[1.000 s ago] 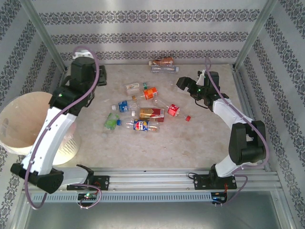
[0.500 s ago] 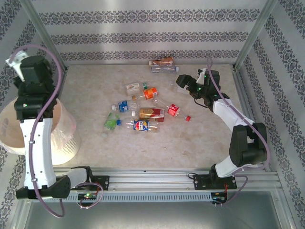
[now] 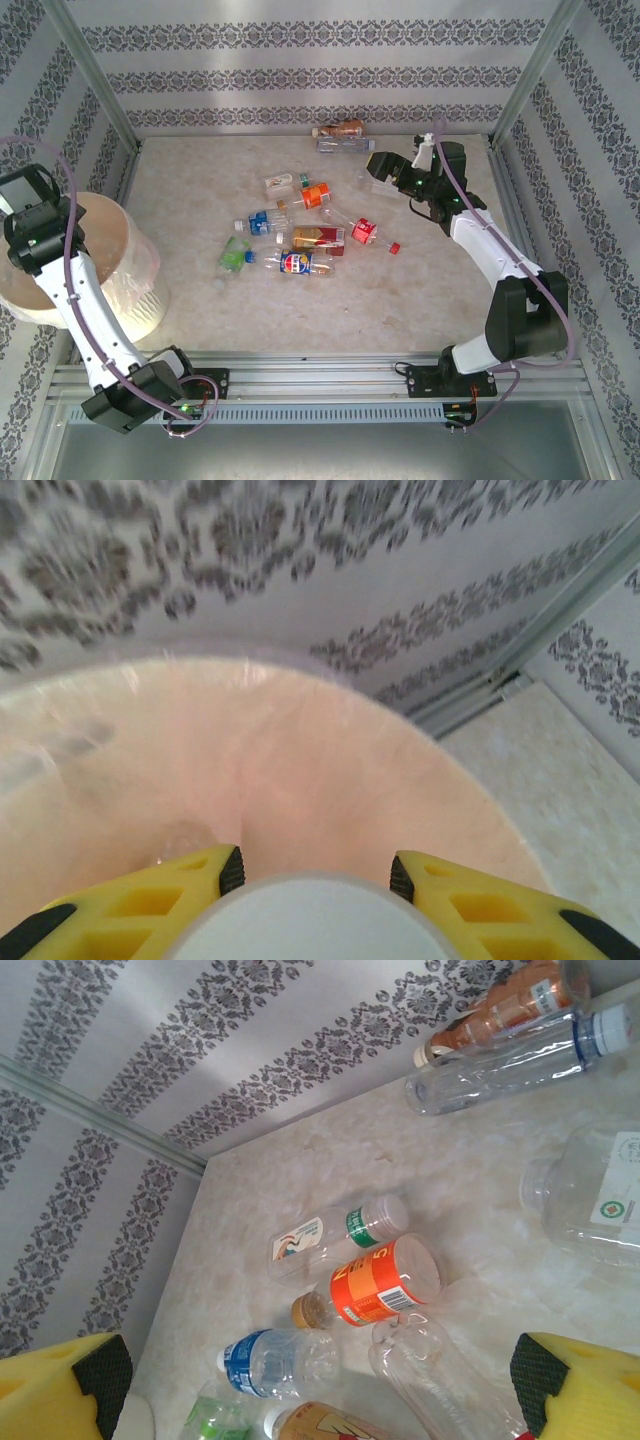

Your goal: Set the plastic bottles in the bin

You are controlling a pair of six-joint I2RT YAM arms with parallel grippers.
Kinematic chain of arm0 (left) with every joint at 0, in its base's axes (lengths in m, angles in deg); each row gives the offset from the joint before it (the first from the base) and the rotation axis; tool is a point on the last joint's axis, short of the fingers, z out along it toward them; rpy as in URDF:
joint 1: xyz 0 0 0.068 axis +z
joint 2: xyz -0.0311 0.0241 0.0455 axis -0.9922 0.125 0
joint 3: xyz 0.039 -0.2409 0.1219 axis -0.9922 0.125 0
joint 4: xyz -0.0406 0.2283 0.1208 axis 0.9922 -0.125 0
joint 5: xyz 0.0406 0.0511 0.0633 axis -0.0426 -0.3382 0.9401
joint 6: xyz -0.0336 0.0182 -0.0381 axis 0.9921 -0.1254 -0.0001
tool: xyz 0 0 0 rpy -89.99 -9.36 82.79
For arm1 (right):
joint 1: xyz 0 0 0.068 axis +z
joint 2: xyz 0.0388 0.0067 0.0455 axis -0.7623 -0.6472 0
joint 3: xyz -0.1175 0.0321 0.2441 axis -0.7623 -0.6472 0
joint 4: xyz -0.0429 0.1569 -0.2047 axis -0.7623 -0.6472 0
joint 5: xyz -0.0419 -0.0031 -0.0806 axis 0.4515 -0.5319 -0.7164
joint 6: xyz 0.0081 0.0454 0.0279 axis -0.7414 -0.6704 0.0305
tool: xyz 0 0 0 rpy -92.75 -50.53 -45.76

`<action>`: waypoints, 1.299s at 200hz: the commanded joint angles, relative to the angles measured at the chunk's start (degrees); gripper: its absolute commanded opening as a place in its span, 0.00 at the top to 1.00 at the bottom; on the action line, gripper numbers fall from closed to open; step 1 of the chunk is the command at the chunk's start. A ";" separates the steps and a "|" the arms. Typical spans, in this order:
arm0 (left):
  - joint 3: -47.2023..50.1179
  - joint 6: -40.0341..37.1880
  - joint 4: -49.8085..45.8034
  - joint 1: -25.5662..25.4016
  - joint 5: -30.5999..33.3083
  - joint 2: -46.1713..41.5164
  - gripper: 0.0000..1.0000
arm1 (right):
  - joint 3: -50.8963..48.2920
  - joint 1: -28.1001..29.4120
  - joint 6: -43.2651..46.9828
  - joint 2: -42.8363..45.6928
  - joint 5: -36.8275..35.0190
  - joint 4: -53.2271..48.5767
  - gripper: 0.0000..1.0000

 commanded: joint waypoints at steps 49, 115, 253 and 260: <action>8.77 7.74 5.39 3.68 -10.31 0.26 0.49 | 2.77 4.24 8.87 5.26 -3.96 -0.49 0.02; 7.84 9.97 7.25 3.47 -16.11 0.19 0.28 | 1.11 5.30 10.26 6.75 -9.93 -0.12 0.02; 8.99 14.35 25.86 -35.40 -18.63 -4.22 0.00 | 4.02 -3.15 37.76 -3.97 -12.82 -6.11 0.02; 8.92 13.93 27.15 -37.36 -19.71 -3.31 0.00 | 4.76 -3.40 39.65 -4.90 -11.97 -7.53 0.02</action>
